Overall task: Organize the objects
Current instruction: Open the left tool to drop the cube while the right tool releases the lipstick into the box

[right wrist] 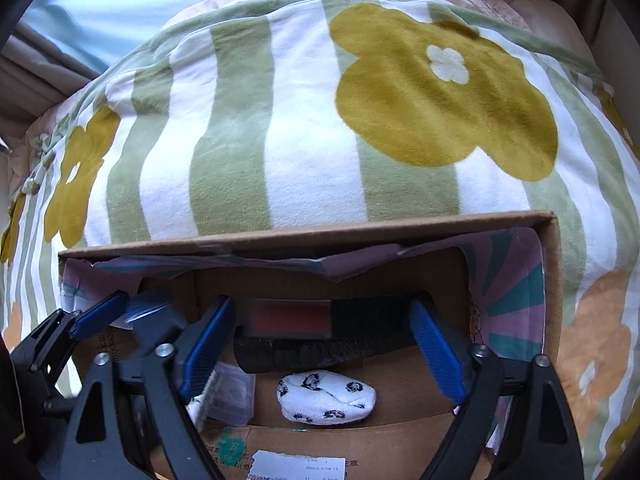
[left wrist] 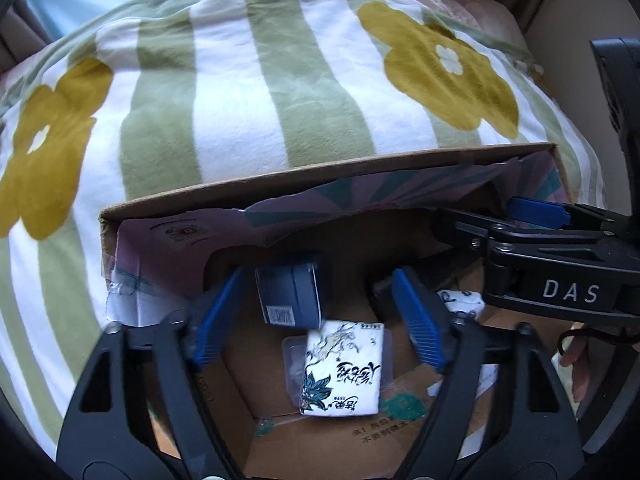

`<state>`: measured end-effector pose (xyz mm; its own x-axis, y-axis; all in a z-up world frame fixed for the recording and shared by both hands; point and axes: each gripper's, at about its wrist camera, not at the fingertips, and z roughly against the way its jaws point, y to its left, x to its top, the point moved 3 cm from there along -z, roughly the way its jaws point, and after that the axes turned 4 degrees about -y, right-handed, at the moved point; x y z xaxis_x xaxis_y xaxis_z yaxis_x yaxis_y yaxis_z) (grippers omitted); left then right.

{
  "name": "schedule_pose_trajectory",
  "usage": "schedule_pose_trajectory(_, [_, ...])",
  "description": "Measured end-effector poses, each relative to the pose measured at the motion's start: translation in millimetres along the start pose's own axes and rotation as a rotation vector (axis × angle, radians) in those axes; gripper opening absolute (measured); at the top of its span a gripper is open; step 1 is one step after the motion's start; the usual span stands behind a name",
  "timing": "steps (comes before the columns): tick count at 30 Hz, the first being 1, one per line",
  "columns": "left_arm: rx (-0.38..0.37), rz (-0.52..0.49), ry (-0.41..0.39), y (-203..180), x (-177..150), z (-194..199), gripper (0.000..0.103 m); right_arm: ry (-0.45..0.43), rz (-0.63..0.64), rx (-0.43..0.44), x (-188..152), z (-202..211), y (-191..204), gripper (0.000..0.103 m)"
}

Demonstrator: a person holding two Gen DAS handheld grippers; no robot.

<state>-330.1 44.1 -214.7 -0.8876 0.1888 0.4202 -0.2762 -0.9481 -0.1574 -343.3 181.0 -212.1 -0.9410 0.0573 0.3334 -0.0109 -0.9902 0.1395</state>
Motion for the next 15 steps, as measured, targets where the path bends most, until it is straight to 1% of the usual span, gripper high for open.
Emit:
schedule_pose_trajectory(1, [0.036, -0.026, -0.007, -3.8, 0.7, 0.8, 0.103, -0.003, 0.0, 0.001, 0.7, 0.8, 0.0, 0.101])
schedule_pose_trajectory(2, [0.056, -0.045, -0.01, -6.8, 1.2, 0.3, 0.103, -0.006, 0.01, 0.002, 1.5, 1.6, 0.0, 0.101])
schedule_pose_trajectory(4, [0.034, -0.042, 0.0, -9.4, 2.2, -2.3, 0.103, -0.008, 0.012, 0.0, 1.8, 2.3, 0.0, 0.101])
schedule_pose_trajectory(7, [0.047, -0.031, 0.0, -9.0, 4.0, -2.6, 0.103, -0.02, 0.015, 0.001, 2.3, 5.6, 0.8, 0.101])
schedule_pose_trajectory(15, [0.034, 0.003, -0.007, -6.2, 4.8, 7.4, 0.103, -0.039, 0.016, 0.002, 3.0, 17.2, 2.7, 0.101])
